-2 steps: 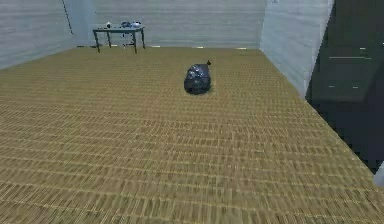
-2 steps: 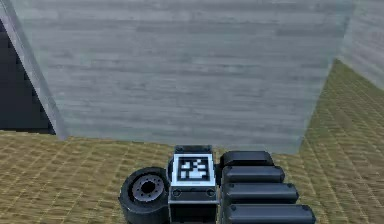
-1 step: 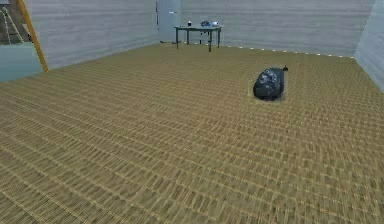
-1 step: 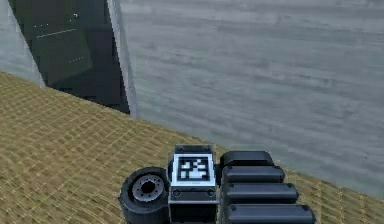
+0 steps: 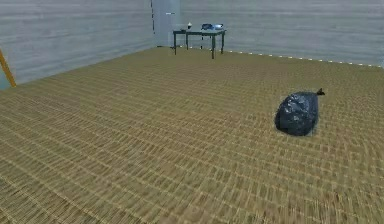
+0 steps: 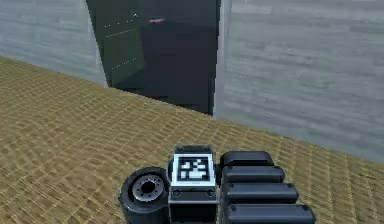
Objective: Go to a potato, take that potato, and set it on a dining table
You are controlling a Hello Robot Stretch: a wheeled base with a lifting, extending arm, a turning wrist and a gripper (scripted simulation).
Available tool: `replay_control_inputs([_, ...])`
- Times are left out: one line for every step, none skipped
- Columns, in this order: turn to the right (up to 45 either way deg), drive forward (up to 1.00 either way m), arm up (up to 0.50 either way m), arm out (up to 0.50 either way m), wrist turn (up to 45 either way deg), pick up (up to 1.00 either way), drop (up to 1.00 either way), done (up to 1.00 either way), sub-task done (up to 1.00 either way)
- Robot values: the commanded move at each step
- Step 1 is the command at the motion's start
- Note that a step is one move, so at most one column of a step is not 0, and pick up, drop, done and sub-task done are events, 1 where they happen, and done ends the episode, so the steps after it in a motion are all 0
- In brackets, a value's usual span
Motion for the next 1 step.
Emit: replay_control_inputs([0.0,1.0,0.0,0.0,0.0,0.0,0.0,0.0,0.0])
